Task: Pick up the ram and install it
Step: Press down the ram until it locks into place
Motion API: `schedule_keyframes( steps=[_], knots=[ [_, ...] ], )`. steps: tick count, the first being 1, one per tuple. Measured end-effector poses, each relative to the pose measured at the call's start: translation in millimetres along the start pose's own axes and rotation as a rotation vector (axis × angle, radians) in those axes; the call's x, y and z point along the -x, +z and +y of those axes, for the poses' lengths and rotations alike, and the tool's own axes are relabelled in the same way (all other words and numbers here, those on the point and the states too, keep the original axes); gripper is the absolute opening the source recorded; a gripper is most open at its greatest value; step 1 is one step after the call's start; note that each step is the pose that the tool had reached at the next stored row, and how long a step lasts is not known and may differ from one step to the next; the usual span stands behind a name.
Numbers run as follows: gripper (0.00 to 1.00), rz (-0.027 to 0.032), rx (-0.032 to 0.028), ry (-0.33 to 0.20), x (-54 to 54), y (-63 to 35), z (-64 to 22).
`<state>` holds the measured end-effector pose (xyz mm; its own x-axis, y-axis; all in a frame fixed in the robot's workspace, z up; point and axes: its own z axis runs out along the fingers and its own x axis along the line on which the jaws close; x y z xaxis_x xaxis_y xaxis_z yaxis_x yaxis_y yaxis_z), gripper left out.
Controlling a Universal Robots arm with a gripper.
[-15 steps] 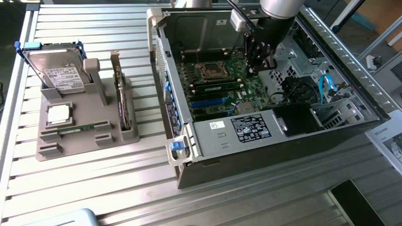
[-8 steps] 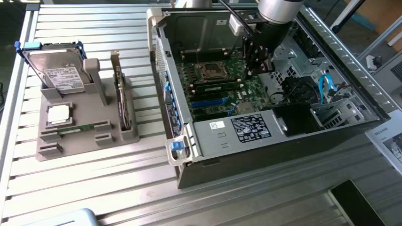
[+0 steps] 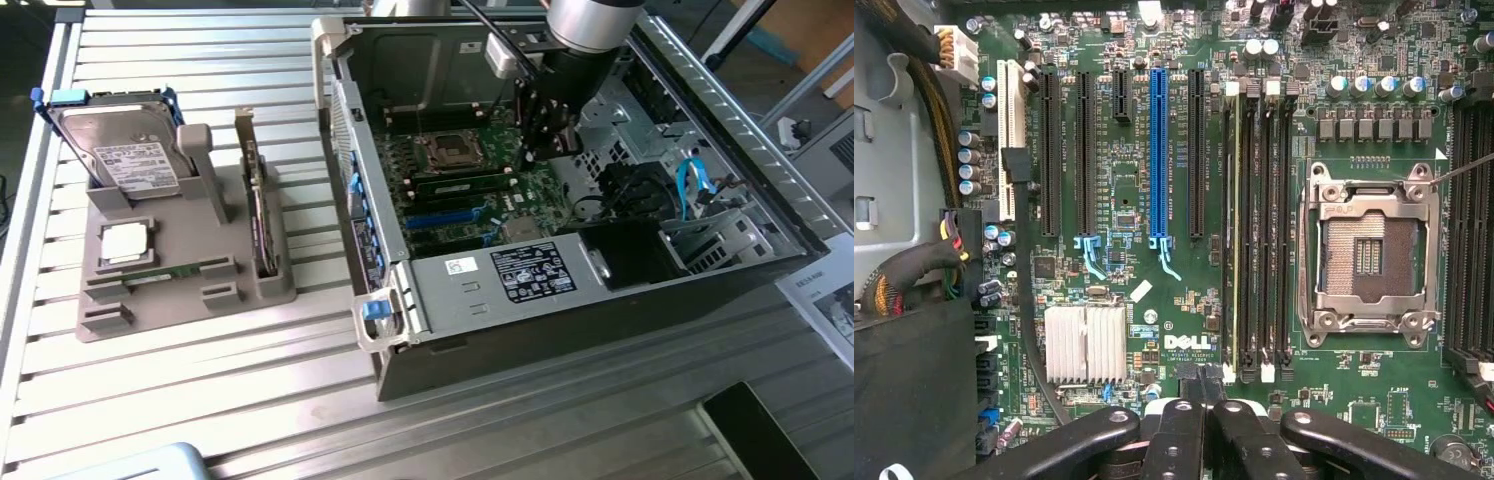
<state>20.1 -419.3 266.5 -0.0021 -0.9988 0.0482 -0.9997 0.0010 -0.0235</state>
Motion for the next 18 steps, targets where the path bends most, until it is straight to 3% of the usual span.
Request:
schedule_keyframes(
  steps=[18],
  knots=[
    [0.11,-0.0001,0.0,0.0,16.4,4.6,0.1]
  ],
)
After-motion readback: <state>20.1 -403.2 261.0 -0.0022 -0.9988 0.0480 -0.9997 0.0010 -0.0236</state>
